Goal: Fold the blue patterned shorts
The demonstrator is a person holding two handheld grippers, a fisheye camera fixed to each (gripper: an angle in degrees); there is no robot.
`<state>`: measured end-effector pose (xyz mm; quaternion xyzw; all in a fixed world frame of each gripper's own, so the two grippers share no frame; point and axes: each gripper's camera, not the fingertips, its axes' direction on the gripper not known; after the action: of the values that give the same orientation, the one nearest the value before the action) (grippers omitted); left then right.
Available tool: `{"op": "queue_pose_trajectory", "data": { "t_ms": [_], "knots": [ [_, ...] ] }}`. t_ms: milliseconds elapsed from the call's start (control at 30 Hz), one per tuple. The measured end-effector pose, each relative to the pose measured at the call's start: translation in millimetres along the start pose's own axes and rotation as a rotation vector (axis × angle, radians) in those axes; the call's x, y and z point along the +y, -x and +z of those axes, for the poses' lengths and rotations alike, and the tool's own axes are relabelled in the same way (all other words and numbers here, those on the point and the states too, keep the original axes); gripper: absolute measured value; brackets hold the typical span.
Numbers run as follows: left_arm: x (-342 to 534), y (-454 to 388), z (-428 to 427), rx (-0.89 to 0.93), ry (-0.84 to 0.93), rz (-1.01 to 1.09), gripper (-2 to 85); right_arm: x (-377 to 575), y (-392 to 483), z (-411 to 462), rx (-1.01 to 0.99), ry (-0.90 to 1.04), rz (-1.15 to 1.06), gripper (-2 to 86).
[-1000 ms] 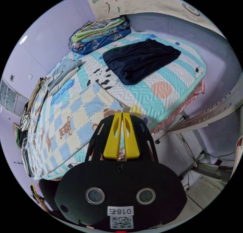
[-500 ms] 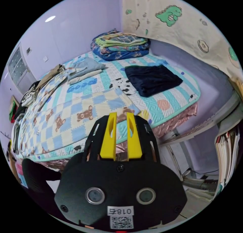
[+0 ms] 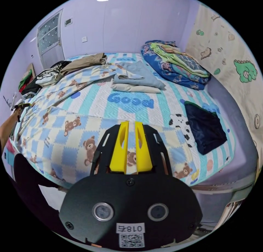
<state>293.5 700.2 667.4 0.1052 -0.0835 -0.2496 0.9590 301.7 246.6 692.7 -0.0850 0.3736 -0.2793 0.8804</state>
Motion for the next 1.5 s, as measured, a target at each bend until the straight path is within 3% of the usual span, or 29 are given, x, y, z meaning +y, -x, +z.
{"op": "queue_pose_trajectory", "data": {
  "t_ms": [200, 367, 533, 667, 967, 1233, 1500],
  "knots": [
    [-13.3, -19.1, 51.5, -0.033, 0.064, -0.010, 9.9, -29.7, 31.8, 20.3, -0.020, -0.012, -0.039, 3.5],
    [-15.2, -77.2, 51.8, -0.149, 0.077, 0.099, 0.0, -66.4, 61.2, 34.5, -0.068, -0.068, -0.084, 2.7],
    [-2.6, -77.2, 18.7, -0.124, -0.077, -0.026, -0.9, -117.8, 91.8, 48.8, -0.002, -0.156, -0.236, 4.6],
    [7.6, -61.1, 15.7, -0.097, -0.099, -0.100, -1.0, -171.0, 116.7, 90.4, 0.084, -0.127, -0.411, 7.1],
    [27.7, -57.9, 16.1, -0.086, -0.103, -0.119, -1.0, -243.1, 132.2, 175.8, 0.212, 0.006, -0.517, 8.4],
    [41.6, -52.3, -1.7, -0.064, -0.111, -0.119, -0.9, -285.4, 80.8, 184.2, 0.009, 0.154, -0.289, 2.7],
    [64.9, -29.3, -34.6, 0.013, -0.172, -0.211, -0.9, -295.3, -14.8, 139.8, -0.077, 0.039, -0.013, 0.9]
  ]
}}
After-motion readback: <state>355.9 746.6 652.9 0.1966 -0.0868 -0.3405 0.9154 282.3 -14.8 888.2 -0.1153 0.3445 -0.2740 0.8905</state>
